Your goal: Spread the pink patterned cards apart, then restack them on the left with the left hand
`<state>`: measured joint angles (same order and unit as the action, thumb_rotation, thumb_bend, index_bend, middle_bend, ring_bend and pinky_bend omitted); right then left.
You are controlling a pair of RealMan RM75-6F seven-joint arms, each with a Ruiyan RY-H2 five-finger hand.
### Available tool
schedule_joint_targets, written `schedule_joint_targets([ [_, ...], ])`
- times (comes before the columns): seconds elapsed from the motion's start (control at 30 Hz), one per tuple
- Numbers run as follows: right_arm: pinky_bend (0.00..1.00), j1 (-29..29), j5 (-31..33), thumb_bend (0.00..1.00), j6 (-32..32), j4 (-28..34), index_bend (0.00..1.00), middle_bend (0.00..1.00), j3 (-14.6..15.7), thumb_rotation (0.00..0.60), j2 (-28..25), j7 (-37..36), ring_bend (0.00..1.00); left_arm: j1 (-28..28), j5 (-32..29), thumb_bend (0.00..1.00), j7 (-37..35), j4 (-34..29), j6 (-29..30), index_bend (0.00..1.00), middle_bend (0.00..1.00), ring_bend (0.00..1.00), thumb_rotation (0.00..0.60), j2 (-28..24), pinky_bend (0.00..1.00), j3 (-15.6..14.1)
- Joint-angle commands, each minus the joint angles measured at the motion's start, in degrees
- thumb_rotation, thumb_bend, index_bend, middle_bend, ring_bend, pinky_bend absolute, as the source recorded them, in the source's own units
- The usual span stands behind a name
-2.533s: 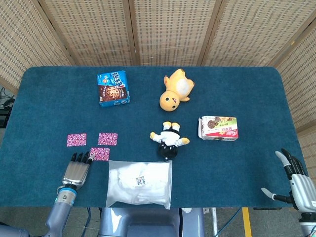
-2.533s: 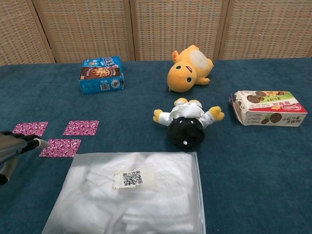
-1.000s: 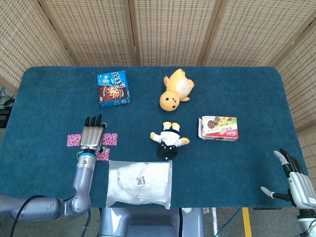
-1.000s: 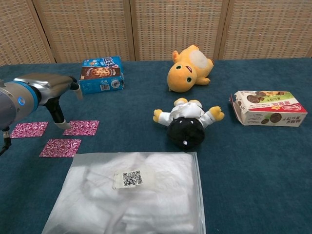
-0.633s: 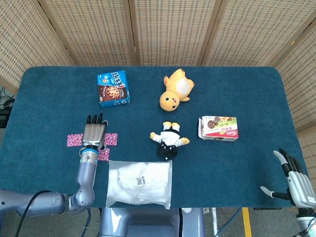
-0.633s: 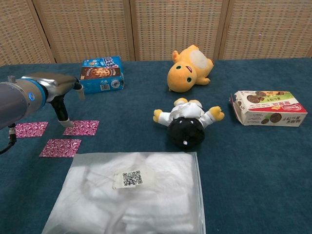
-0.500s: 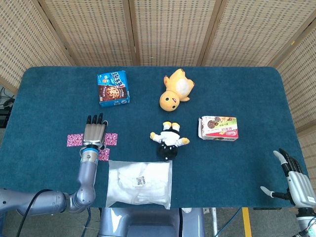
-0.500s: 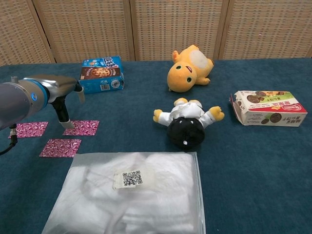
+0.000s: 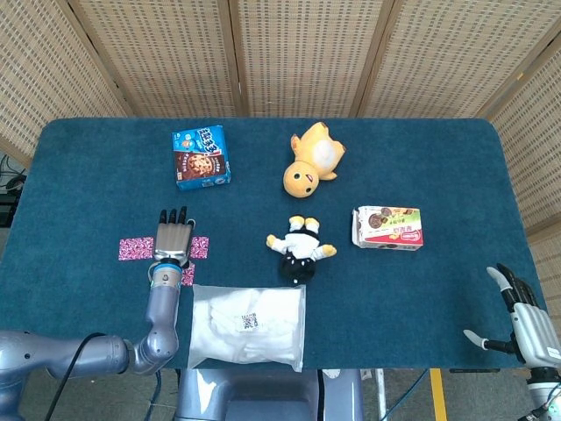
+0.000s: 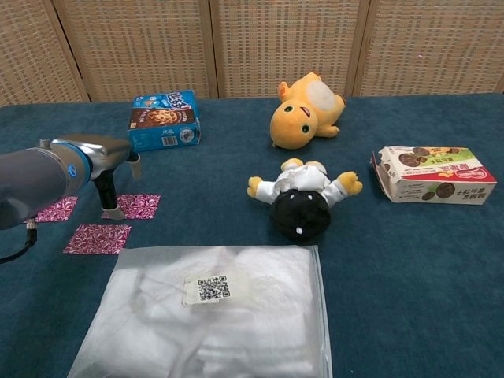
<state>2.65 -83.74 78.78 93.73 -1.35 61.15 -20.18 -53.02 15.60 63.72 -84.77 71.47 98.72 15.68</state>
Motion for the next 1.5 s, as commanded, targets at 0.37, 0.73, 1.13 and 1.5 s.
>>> schedule_joint_targets([
  [0.37,0.0,0.14,0.37,0.11,-0.52,-0.2,0.04,0.0,-0.02,0.6,0.29,0.49,0.0,-0.13,0.39,0.22,-0.36,3.76,-1.73,0.27,0.0,0.0,0.6,1.17,0.0,-1.11],
  [0.73,0.0,0.25,0.84,0.11,-0.95,-0.54,0.04,0.0,-0.17,0.6,0.38,0.26,0.0,-0.75,0.52,0.24,-0.38,6.32,-3.04,0.28,0.0,0.0,0.6,2.42,0.0,-0.94],
  [1.13,0.0,0.33,1.07,0.11,-1.27,-0.63,0.04,0.0,-0.26,0.6,0.4,0.13,0.0,-1.22,-0.08,0.25,0.56,7.2,-3.77,0.28,0.0,0.0,0.6,3.16,0.0,-0.99],
  [1.5,0.0,0.3,0.99,0.11,-1.24,-0.51,0.04,0.0,-0.25,0.6,0.38,0.22,0.0,-0.7,0.47,0.25,0.24,7.34,-3.65,0.31,0.0,0.0,0.6,3.18,0.0,-1.58],
])
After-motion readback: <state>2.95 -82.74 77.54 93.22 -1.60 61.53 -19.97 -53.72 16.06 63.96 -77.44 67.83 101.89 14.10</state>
